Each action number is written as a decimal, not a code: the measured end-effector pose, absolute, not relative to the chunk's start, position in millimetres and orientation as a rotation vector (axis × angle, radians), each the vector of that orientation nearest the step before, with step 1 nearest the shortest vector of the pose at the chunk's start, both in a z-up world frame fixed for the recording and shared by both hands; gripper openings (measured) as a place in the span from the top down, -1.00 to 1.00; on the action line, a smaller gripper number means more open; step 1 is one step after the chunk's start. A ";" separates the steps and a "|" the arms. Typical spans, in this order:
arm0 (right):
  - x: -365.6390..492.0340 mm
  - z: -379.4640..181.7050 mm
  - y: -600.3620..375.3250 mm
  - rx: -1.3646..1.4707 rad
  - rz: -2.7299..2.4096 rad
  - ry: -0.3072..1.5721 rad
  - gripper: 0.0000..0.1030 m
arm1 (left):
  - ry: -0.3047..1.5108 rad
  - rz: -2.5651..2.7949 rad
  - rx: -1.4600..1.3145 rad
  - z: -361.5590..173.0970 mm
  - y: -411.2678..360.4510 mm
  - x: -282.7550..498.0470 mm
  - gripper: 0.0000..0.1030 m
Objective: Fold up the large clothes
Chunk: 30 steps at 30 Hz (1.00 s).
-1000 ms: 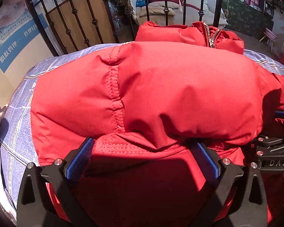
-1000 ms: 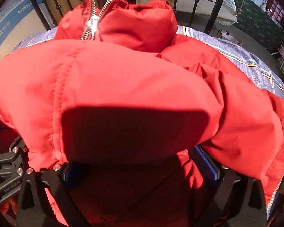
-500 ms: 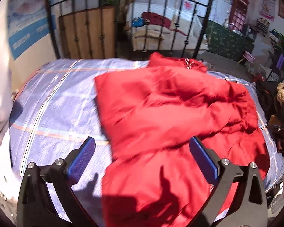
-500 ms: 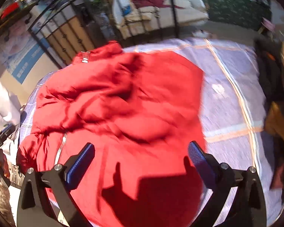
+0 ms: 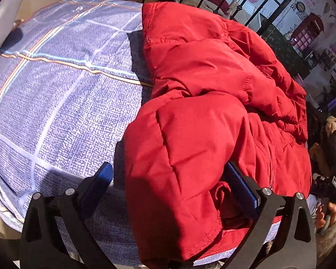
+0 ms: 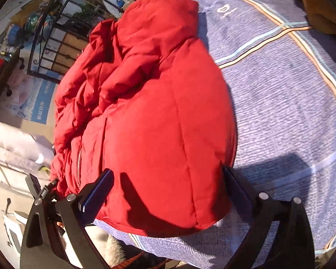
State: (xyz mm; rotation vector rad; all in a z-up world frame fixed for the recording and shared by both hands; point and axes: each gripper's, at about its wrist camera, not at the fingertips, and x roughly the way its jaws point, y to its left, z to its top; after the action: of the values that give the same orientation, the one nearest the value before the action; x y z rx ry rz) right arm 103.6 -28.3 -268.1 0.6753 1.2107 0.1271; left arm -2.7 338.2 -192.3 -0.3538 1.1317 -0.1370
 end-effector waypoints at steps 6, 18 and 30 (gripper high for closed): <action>109.0 -286.9 -32.7 0.772 0.168 1.191 -0.09 | 1.101 -0.212 -0.392 -190.2 316.9 -8.9 -0.18; 84.6 -253.9 -49.5 0.829 0.209 1.120 0.16 | 1.071 -0.277 -0.446 -163.5 330.2 -19.4 0.55; 59.5 -293.9 -62.0 1.024 0.284 1.110 -0.56 | 1.109 -0.022 -0.738 -209.4 448.4 26.9 0.62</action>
State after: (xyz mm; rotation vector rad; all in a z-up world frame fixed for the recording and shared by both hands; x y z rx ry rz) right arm 59.5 -62.0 -293.9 1.0240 1.1101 0.2842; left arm 26.9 448.4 -209.4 -0.7376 1.1093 -0.0222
